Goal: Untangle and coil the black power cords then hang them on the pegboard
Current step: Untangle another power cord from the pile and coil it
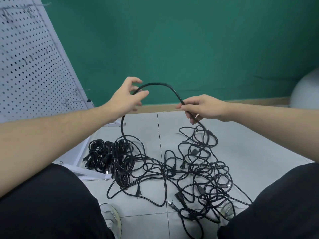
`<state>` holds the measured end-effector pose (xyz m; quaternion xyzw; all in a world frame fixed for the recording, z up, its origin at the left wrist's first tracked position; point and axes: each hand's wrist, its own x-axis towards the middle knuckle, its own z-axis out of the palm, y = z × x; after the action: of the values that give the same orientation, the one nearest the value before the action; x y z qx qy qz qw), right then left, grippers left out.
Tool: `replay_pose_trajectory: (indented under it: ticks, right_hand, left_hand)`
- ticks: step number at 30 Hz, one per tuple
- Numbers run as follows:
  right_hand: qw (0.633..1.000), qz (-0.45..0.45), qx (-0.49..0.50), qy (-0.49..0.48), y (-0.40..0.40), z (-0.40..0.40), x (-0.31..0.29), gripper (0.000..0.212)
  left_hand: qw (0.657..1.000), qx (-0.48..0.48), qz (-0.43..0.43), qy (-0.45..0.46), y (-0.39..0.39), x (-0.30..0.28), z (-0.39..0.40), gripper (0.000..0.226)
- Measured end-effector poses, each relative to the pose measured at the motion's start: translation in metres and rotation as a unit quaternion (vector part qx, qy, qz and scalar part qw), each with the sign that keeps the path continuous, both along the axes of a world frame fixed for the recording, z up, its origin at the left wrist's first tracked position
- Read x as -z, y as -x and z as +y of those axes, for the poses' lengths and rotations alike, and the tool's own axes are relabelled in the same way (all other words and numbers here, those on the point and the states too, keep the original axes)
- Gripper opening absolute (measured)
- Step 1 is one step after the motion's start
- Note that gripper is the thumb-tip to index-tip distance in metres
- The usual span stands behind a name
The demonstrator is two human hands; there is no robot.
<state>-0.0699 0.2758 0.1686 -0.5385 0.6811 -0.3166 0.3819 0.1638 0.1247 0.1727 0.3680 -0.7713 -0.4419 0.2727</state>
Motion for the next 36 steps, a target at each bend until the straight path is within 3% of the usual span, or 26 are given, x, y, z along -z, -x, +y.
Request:
replay_pose_trajectory:
  ticks: [2, 4, 6, 8, 11, 14, 19, 24, 29, 32, 36]
  right_hand:
    - [1.000, 0.025, -0.006, 0.007, -0.004, -0.002, -0.002, 0.024]
    - [0.997, 0.078, -0.027, 0.000, -0.009, -0.002, -0.005, 0.023]
    - [0.991, 0.123, -0.050, -0.001, -0.014, -0.003, -0.008, 0.022]
    - [0.987, 0.146, -0.070, 0.011, -0.019, -0.004, -0.008, 0.021]
    - [0.981, 0.176, -0.081, 0.008, -0.022, -0.005, -0.009, 0.014]
    - [0.981, 0.177, -0.078, -0.001, -0.024, -0.004, -0.010, 0.019]
    - [0.997, 0.057, -0.047, -0.018, -0.019, -0.002, -0.013, 0.026]
    - [0.999, 0.017, -0.010, -0.029, -0.005, 0.001, -0.009, 0.020]
    - [0.999, -0.005, 0.033, 0.015, -0.009, -0.006, -0.012, 0.023]
    - [0.996, -0.061, 0.062, 0.027, -0.018, -0.012, -0.015, 0.021]
    - [0.979, -0.166, 0.107, 0.042, -0.028, -0.018, -0.019, 0.038]
  left_hand:
    - [0.993, 0.012, -0.035, 0.110, -0.004, 0.003, -0.003, 0.051]
    - [0.974, 0.061, -0.072, 0.204, -0.003, 0.001, 0.002, 0.056]
    - [0.932, 0.133, -0.125, 0.313, 0.002, -0.001, 0.011, 0.056]
    - [0.891, 0.207, -0.180, 0.362, 0.013, 0.000, 0.024, 0.057]
    - [0.888, 0.257, -0.254, 0.284, 0.027, 0.003, 0.040, 0.062]
    - [0.885, 0.258, -0.269, 0.279, 0.033, 0.004, 0.042, 0.053]
    - [0.917, 0.229, -0.219, 0.242, 0.030, -0.005, 0.036, 0.032]
    - [0.957, 0.138, -0.179, 0.183, 0.024, 0.001, 0.020, 0.018]
    - [0.957, 0.144, -0.215, 0.129, 0.016, 0.008, 0.015, 0.019]
    - [0.971, 0.156, -0.176, 0.048, 0.018, 0.010, 0.022, 0.025]
    - [0.982, 0.163, -0.099, 0.001, 0.024, 0.012, 0.037, 0.036]
